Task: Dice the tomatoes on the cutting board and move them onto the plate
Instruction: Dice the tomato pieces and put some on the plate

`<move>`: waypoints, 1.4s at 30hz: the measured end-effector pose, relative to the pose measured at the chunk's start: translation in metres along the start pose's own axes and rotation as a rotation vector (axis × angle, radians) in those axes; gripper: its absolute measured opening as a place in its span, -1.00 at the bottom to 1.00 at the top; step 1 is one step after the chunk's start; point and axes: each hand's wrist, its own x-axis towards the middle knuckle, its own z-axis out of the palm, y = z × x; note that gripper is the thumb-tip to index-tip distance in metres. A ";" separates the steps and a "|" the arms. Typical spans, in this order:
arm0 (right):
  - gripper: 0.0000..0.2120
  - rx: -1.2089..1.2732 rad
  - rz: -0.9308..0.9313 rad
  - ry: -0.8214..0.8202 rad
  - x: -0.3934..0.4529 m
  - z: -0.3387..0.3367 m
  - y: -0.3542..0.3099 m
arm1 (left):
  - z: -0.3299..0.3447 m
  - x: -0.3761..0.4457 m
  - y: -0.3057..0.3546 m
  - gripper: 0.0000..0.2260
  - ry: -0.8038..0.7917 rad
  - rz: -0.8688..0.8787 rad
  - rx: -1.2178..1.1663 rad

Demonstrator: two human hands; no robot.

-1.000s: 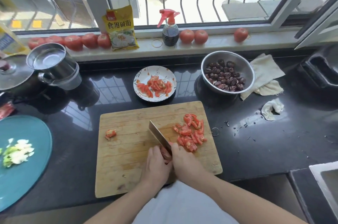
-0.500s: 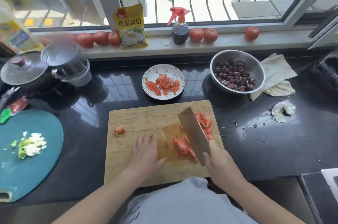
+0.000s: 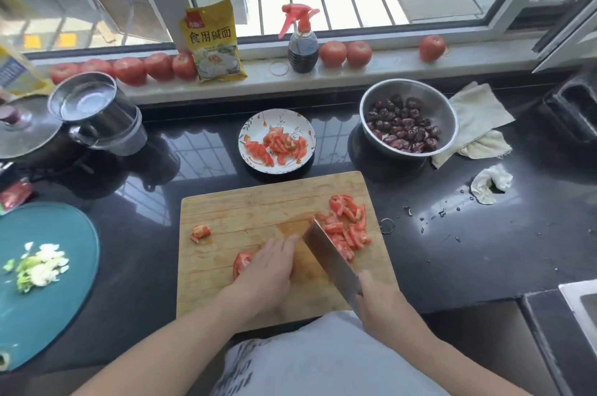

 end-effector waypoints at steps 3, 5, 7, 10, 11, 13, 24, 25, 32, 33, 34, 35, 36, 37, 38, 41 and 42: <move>-0.83 -0.008 -0.026 -0.011 0.011 0.006 0.000 | 0.002 -0.013 -0.011 -0.28 -0.046 0.125 0.004; -0.82 0.000 -0.048 0.002 0.017 0.002 -0.001 | 0.007 -0.017 -0.006 -0.25 -0.006 0.066 -0.101; -0.81 0.004 -0.043 0.040 0.023 -0.002 -0.003 | 0.015 -0.017 0.000 -0.28 0.128 -0.072 -0.111; -0.77 -0.006 -0.039 0.099 0.029 -0.002 -0.003 | 0.029 -0.021 0.009 -0.34 0.248 -0.183 -0.028; -0.76 -0.036 -0.045 0.097 0.029 -0.001 -0.003 | 0.034 -0.021 0.010 -0.35 0.227 -0.184 -0.050; -0.74 -0.064 -0.050 0.079 0.029 0.001 -0.005 | 0.034 -0.019 0.013 -0.46 0.192 -0.218 -0.172; -0.75 -0.092 -0.053 0.123 0.011 -0.001 -0.010 | 0.046 0.005 0.027 -0.69 0.339 -0.411 -0.619; -0.76 -0.133 -0.045 0.120 0.009 -0.001 -0.011 | 0.047 0.005 0.027 -0.70 0.353 -0.424 -0.636; -0.85 -0.358 -0.069 0.001 0.010 0.011 -0.025 | 0.049 0.006 0.027 -0.76 0.415 -0.399 -0.637; -0.83 -0.358 -0.066 0.007 0.017 0.016 -0.028 | 0.049 0.007 0.027 -0.77 0.422 -0.396 -0.626; -0.81 -0.370 -0.068 0.027 0.024 0.022 -0.032 | 0.050 0.008 0.026 -0.78 0.425 -0.397 -0.614; -0.80 -0.394 -0.084 0.059 0.031 0.027 -0.036 | 0.051 0.009 0.026 -0.78 0.423 -0.405 -0.607; -0.82 -0.400 -0.102 0.092 0.037 0.030 -0.042 | 0.051 0.009 0.027 -0.78 0.420 -0.414 -0.604; -0.84 -0.381 -0.121 0.110 0.042 0.031 -0.047 | 0.051 0.009 0.027 -0.78 0.418 -0.422 -0.603; -0.81 -0.353 -0.132 0.121 0.045 0.030 -0.051 | 0.052 0.009 0.027 -0.77 0.415 -0.425 -0.600; -0.79 -0.317 -0.126 0.157 0.049 0.028 -0.052 | 0.053 0.008 0.025 -0.77 0.417 -0.426 -0.604; -0.79 -0.299 -0.119 0.162 0.048 0.026 -0.050 | 0.053 0.007 0.025 -0.78 0.427 -0.425 -0.607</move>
